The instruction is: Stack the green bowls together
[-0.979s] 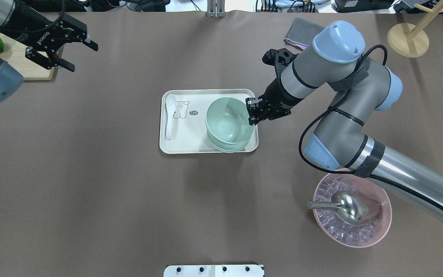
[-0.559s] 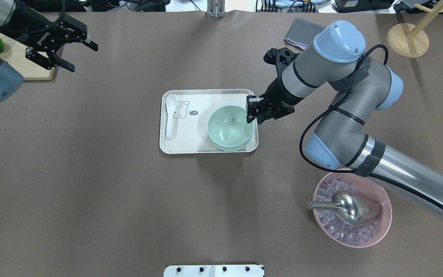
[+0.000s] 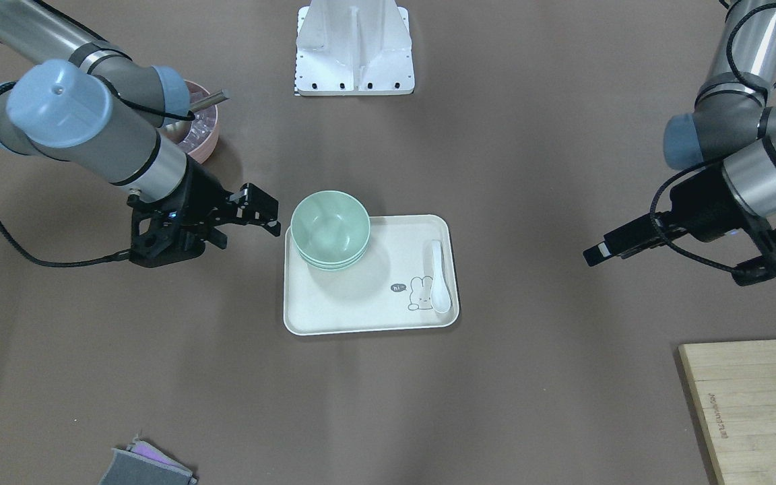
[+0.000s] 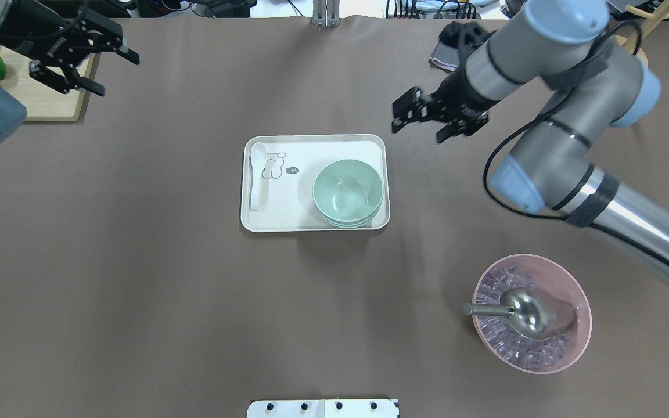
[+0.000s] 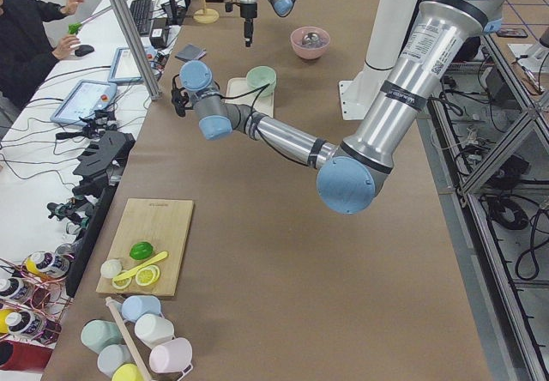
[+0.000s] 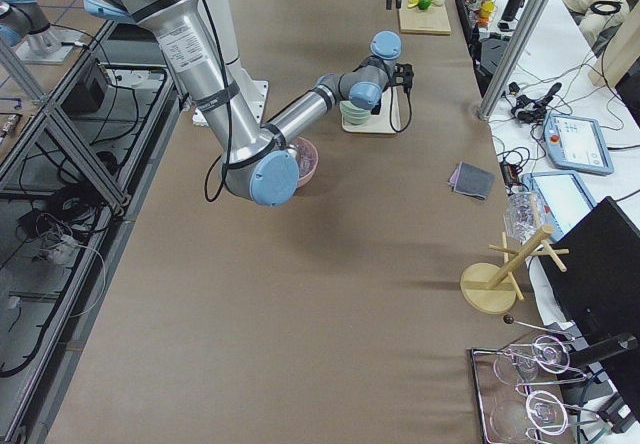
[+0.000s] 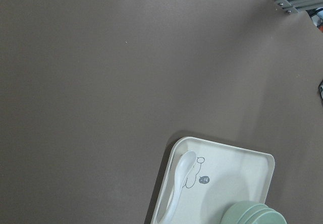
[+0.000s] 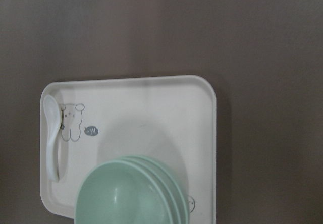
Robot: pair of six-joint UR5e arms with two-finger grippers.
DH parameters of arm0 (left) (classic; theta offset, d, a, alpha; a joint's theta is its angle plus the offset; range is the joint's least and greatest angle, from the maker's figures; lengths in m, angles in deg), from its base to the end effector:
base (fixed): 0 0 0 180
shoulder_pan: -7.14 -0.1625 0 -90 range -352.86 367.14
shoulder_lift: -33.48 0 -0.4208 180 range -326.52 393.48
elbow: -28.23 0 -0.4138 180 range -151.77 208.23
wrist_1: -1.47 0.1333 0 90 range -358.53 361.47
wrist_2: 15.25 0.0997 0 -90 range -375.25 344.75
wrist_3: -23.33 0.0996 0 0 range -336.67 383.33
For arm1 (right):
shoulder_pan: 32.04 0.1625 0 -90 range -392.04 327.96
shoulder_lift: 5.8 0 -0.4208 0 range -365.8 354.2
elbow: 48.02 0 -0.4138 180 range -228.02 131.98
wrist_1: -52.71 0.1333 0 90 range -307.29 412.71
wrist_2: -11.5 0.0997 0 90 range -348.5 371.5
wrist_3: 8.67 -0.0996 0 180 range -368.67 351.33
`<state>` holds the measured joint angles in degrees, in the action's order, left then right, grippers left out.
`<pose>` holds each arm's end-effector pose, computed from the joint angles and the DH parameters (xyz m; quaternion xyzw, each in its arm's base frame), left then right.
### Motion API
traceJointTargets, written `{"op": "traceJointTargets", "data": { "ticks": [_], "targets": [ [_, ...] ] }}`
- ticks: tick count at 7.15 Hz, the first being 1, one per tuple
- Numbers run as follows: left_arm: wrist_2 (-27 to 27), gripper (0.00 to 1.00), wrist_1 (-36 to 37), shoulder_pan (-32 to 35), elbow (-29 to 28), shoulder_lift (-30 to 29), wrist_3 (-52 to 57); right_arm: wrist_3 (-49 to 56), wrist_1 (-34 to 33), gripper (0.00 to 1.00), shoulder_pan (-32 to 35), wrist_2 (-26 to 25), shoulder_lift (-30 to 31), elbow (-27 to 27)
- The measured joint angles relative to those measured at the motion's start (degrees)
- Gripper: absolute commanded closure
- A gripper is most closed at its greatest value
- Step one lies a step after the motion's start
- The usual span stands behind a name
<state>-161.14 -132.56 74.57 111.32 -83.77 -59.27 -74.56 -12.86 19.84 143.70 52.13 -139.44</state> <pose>0.2118 -0.6420 0.3270 -0.0291 0.6147 -0.1579 0.7722 -0.3700 -0.5791 0.2455 0.0299 -0.5499 0.0267 0.8343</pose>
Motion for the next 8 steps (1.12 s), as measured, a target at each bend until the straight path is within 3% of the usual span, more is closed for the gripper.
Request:
{"op": "traceJointTargets", "data": {
  "ticks": [2, 4, 6, 8],
  "targets": [
    [7.5, 0.02, 0.3, 4.5, 0.1, 2.8, 9.1, 6.7, -0.4, 0.0, 7.5, -2.3, 3.7, 0.5],
    [13.5, 0.02, 5.9, 10.4, 0.9, 7.2, 27.6, 20.4, -5.9, 0.0, 11.4, -10.1, 7.7, 1.5],
    [16.5, 0.02, 20.3, 15.9, 5.1, 12.2, 51.4, 36.5, -14.0, 0.0, 14.3, -14.8, 11.5, 2.4],
    [16.8, 0.02, 34.8, 18.7, 11.5, 17.7, 67.9, 48.8, -15.6, 0.0, 20.3, -9.6, 17.0, 4.1]
  ]
}}
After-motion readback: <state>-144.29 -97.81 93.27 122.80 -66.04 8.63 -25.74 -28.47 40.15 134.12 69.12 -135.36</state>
